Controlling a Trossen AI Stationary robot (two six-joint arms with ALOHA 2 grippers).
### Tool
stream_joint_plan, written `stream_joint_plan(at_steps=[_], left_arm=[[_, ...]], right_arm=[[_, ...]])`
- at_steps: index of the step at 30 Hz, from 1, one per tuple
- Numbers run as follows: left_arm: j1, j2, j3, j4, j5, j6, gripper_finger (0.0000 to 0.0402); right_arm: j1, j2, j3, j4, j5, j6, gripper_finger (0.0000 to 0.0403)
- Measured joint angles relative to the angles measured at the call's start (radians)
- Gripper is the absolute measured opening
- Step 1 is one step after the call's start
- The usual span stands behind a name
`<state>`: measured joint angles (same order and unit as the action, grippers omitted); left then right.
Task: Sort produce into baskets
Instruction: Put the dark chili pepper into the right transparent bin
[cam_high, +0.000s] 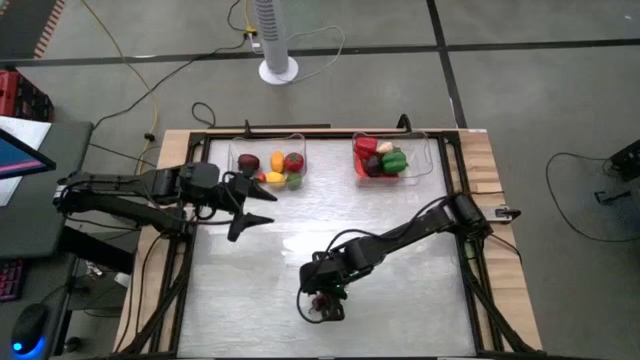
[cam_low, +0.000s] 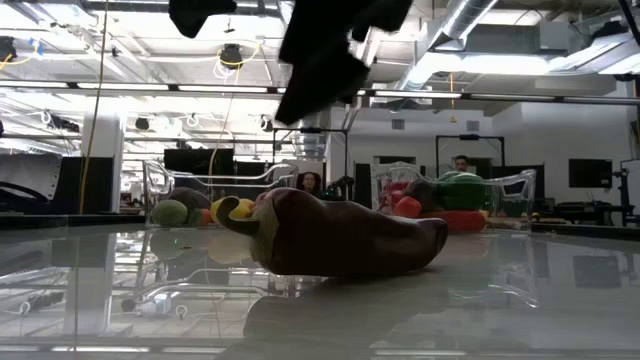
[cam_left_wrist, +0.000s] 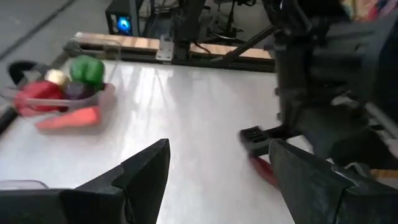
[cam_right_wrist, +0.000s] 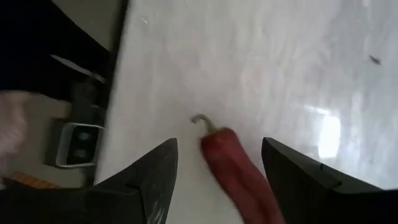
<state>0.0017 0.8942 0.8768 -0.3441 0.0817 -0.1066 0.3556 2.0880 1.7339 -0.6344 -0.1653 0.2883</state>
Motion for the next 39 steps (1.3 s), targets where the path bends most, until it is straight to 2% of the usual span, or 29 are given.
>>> stream_joint_plan(at_steps=[4, 8, 11, 17, 22, 26, 31, 35, 39], left_arm=[[-0.001, 0.007, 0.0, -0.001, 0.043, -0.036, 0.0261], [-0.002, 0.007, 0.0, -0.003, 0.046, -0.039, 0.0261], [-0.002, 0.003, 0.0, -0.005, 0.049, -0.046, 0.0261], [-0.001, -0.004, 0.002, -0.005, 0.052, -0.026, 0.0261], [-0.001, -0.004, 0.002, -0.006, 0.052, -0.019, 0.0261], [-0.001, -0.004, 0.002, -0.012, 0.04, -0.009, 0.0261], [-0.001, -0.004, 0.002, -0.034, 0.036, 0.018, 0.0261], [-0.001, -0.004, 0.002, -0.049, 0.035, 0.043, 0.0261], [-0.001, -0.004, 0.002, -0.053, 0.035, 0.046, 0.0261]], right_arm=[[-0.011, 0.017, 0.024, -0.042, 0.004, -0.001, 0.0261], [-0.032, 0.014, 0.028, 0.017, -0.025, 0.006, 0.026], [-0.042, 0.015, 0.027, 0.087, -0.042, 0.077, 0.026], [-0.048, 0.014, 0.027, 0.087, -0.042, 0.098, 0.0261], [-0.047, 0.014, 0.027, 0.069, -0.065, 0.094, 0.0279], [-0.043, 0.014, 0.027, 0.02, -0.011, 0.021, 0.0314], [-0.009, 0.028, 0.027, -0.017, 0.088, -0.182, 0.0349], [0.015, 0.062, 0.026, -0.024, 0.089, -0.236, 0.0349], [0.02, 0.091, 0.025, -0.022, 0.1, -0.237, 0.033]])
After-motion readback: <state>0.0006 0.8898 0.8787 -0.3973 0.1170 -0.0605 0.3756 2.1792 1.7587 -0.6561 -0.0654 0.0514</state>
